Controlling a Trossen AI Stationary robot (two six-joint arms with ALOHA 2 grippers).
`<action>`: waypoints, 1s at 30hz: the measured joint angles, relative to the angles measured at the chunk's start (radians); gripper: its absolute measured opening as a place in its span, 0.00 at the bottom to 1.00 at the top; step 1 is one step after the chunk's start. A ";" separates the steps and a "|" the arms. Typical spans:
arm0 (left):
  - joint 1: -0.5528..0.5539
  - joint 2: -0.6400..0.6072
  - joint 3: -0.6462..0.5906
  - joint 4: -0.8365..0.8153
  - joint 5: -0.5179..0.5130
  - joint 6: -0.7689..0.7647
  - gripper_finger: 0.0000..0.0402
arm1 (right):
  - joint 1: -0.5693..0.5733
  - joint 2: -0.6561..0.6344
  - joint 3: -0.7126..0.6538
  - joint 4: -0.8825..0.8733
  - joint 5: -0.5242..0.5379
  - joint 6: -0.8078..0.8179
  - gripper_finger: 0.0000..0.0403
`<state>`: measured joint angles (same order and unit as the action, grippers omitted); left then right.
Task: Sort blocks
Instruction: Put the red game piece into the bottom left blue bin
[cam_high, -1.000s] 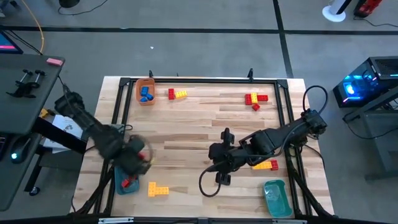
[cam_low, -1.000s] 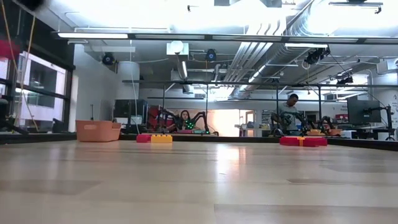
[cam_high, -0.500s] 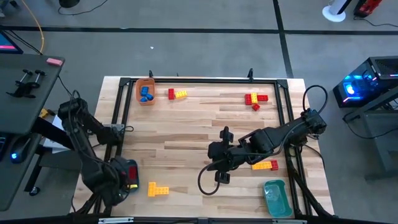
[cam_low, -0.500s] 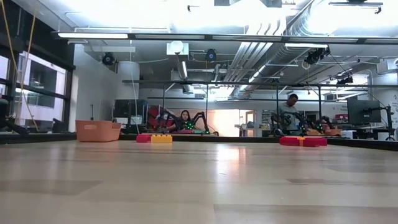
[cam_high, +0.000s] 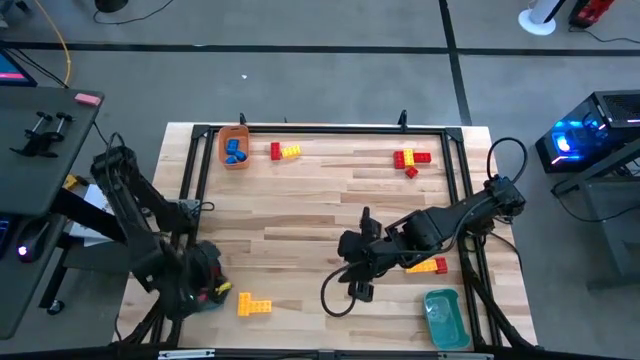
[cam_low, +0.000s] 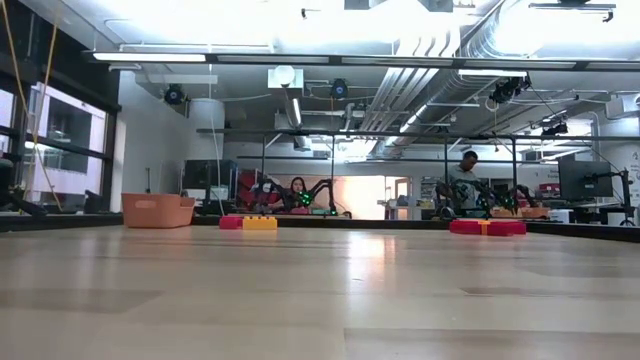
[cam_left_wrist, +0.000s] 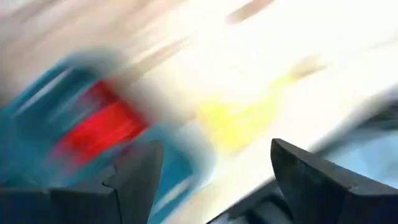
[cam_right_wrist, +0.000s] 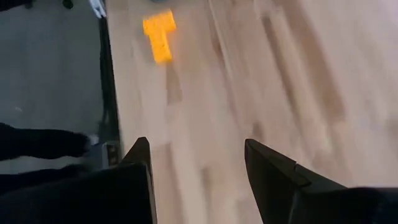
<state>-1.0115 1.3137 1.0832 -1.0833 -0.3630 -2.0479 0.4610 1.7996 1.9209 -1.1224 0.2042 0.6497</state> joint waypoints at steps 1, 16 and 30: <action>0.006 -0.021 0.000 0.050 -0.117 0.062 0.70 | 0.000 0.000 0.000 -0.033 -0.022 0.068 0.35; 0.515 -0.176 -0.292 0.826 0.016 1.043 0.70 | 0.001 -0.007 -0.443 -0.261 -0.333 0.478 0.35; 0.926 -0.244 -0.380 1.247 0.256 1.392 0.70 | -0.367 -0.323 -0.538 -0.207 -0.001 0.633 0.35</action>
<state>-0.0856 1.0696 0.7036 0.1636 -0.1066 -0.6555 0.0941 1.4766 1.3827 -1.3296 0.2033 1.2826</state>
